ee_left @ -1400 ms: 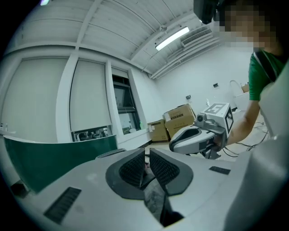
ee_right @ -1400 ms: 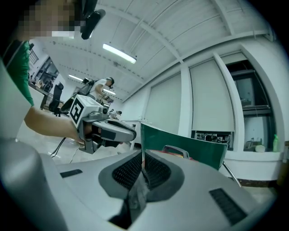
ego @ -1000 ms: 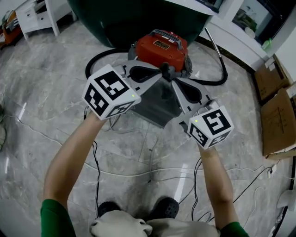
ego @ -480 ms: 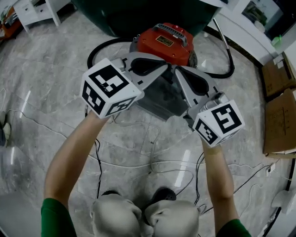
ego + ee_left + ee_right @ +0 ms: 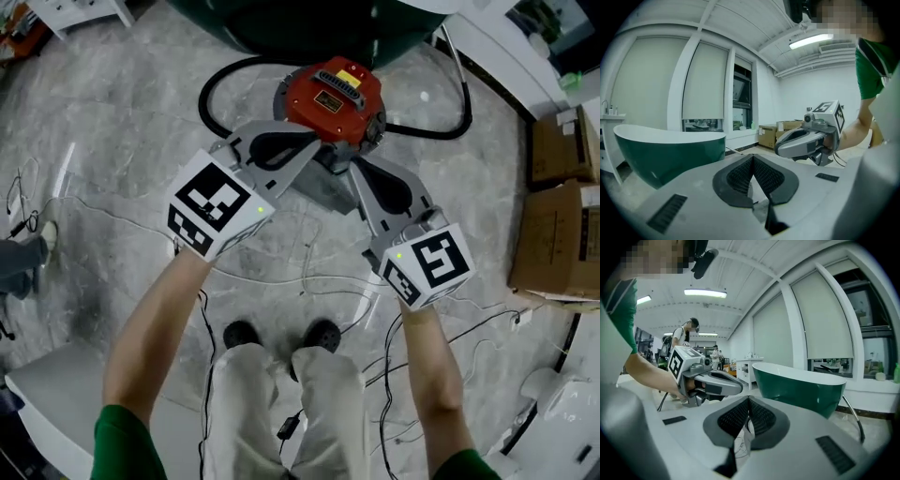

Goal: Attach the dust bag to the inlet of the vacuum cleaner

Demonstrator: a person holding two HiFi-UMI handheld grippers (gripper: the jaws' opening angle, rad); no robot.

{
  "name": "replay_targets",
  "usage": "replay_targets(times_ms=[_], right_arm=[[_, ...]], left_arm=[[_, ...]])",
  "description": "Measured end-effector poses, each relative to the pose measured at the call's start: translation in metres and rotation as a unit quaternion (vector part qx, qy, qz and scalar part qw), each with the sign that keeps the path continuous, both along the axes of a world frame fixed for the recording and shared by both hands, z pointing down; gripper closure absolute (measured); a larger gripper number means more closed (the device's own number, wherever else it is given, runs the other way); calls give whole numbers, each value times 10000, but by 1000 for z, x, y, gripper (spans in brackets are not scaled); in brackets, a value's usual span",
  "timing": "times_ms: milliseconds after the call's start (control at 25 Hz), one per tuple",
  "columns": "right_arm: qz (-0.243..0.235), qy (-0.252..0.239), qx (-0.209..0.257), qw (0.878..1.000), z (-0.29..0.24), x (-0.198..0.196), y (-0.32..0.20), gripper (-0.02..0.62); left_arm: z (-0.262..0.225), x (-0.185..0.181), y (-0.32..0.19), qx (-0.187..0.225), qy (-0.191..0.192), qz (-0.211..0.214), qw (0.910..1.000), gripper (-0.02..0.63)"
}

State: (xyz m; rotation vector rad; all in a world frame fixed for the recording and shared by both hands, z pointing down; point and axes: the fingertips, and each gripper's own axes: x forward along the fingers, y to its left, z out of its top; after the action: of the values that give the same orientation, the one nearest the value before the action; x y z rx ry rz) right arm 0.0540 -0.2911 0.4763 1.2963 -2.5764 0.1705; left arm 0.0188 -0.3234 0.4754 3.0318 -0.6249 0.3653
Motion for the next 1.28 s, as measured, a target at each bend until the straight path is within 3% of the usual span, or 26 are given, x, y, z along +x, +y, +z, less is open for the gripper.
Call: replay_targets(times_ms=[320,560,760,1000,1280], right_arm=[[276,-329,-767,9961,-162,0,57,586],[503,-564,-993,9922,-269,-6,108,586],[669,-723,-1092,9891,-336,-12,138,588],[633,-763,-898,9910,-416,-4,167,587],[620,-648,-689,9936,-461,-1,188,586]], left_arm=[[-158,-37,54,-535,-122,-271,9981,603],[-259,-66,106,-936,112,-662,9933,603],[-319,-69,156,-1152,229,-711,9905,603],[-380,-71,186,-1065,443,-856,9896,603],[-428,-73,200,-794,822,-1089,9875,603]])
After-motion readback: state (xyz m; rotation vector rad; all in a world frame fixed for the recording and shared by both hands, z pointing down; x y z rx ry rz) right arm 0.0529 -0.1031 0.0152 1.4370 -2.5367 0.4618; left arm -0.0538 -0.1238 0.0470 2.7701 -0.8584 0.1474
